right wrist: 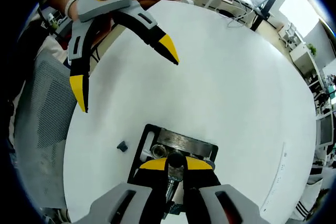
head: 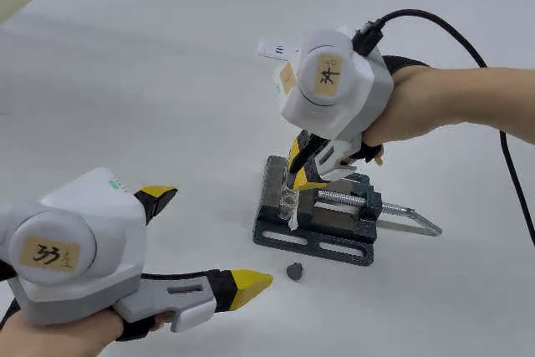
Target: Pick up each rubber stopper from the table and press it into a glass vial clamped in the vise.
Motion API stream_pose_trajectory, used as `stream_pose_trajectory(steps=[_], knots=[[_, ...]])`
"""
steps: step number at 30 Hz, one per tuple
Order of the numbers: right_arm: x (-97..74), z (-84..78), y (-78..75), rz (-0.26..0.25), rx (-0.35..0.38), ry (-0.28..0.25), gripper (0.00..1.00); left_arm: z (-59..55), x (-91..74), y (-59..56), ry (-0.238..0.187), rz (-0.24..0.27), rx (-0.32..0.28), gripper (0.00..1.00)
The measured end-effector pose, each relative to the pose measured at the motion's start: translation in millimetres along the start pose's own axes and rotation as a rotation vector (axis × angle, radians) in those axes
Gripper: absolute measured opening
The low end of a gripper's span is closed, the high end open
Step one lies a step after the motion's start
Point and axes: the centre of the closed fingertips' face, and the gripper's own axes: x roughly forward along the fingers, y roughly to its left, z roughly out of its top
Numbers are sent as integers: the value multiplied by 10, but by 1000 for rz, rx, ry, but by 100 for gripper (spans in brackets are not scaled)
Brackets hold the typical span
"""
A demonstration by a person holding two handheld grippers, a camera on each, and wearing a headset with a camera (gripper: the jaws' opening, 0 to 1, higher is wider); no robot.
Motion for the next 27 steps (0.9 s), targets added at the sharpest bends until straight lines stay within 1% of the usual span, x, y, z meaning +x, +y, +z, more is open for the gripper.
stream_pose_trajectory(steps=[1,2,13,16,17,21,22,24,25,27], knots=[[-2,-1,1,-1,-18,-1,5,0,0,0,-1,0,-1,92],[-1,1,0,-2,-19,-4,6,2,0,1,-1,0,-1,92],[10,19,-37,-11,-12,-8,7,-2,5,-6,0,-2,-2,91],[4,37,-25,-10,-18,-15,8,-6,4,-6,0,-3,-1,91],[1,41,-26,-9,-19,-16,10,-7,5,-7,1,-3,-1,91],[-68,73,-46,-15,-10,-41,11,-9,7,-1,-1,-3,0,91],[-79,68,-45,-11,-7,-44,11,-9,8,1,-1,-3,1,91],[-125,58,6,26,13,-52,10,-1,12,10,-2,-4,4,91],[-137,40,3,34,21,-56,10,3,13,15,-2,-5,6,91],[-167,10,0,50,60,-64,8,17,22,16,-4,-6,13,91]])
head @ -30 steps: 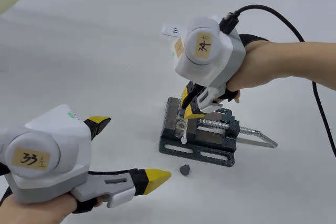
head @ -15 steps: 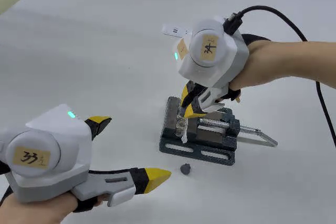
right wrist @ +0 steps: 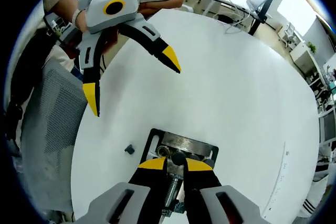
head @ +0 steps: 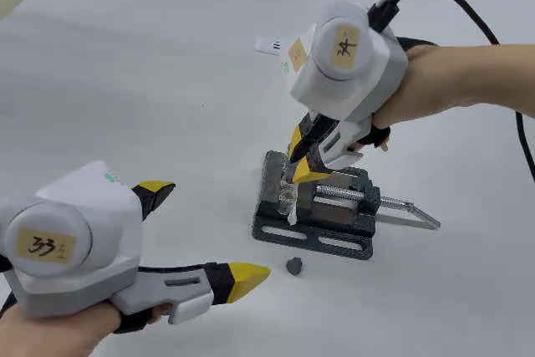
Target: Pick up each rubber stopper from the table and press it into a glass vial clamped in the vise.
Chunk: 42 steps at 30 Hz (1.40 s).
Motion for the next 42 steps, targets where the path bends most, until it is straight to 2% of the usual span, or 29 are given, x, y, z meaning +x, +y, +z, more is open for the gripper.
stream_pose_trajectory(steps=[4,9,16,30,34,42], knots=[[-33,-17,21,19,74,-17,4,30,20,-10,4,-7,12,91],[9,-30,5,33,98,-29,2,28,28,33,10,-8,19,91],[65,-1,-6,49,102,-35,1,13,15,70,13,1,15,91],[111,-8,16,63,93,-30,0,-114,33,50,30,-7,-5,89],[125,3,38,69,74,-24,0,-106,30,51,29,-7,-10,89],[128,-26,13,67,80,-25,0,-122,52,10,32,-15,-9,89]])
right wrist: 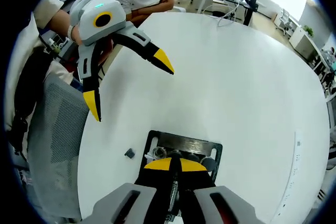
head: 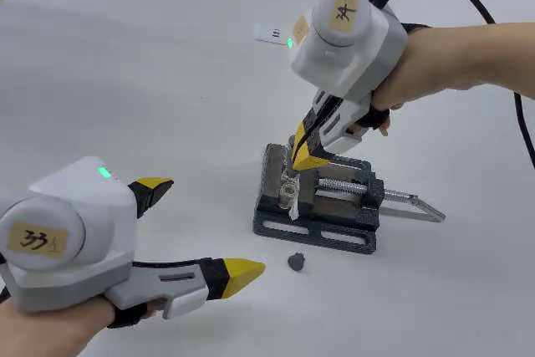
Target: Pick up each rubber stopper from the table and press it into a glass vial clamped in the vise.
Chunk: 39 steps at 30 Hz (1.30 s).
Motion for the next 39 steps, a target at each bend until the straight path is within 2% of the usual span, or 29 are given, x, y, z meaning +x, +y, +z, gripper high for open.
stream_pose_trajectory(steps=[8,19,32,36,39], knots=[[8,0,6,15,9,4,0,-50,4,2,6,-1,-11,89],[16,-2,-1,34,-16,55,0,-33,40,-14,4,-1,-20,88],[17,-12,30,38,-16,80,0,-30,61,-12,6,-3,-23,88],[18,-17,18,55,19,65,0,-23,66,-5,4,-4,-24,88],[28,-6,28,55,15,72,0,-10,75,-4,0,-2,-25,88]])
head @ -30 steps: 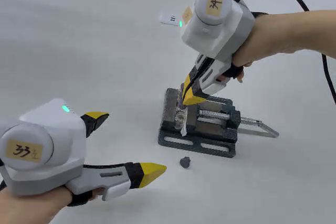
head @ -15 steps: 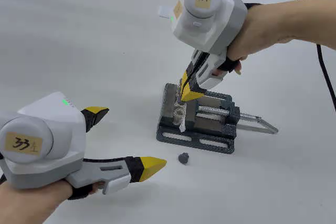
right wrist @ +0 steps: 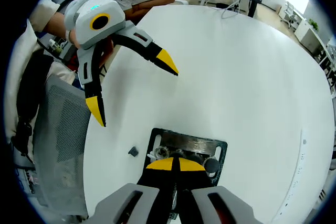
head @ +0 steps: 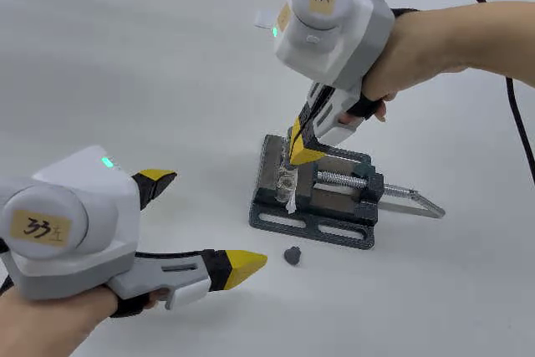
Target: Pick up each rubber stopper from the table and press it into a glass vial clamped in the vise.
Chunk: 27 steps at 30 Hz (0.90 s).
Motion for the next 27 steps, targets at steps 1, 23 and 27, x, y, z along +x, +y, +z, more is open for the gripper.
stream_pose_trajectory(steps=[1,23,27], knots=[[1,6,3,-1,-2,4,0,0,4,-1,1,0,-2,88],[23,-6,-15,-8,6,84,0,12,108,-72,13,-22,-2,87],[26,-4,6,-10,-17,122,0,35,112,-78,10,-22,-2,87]])
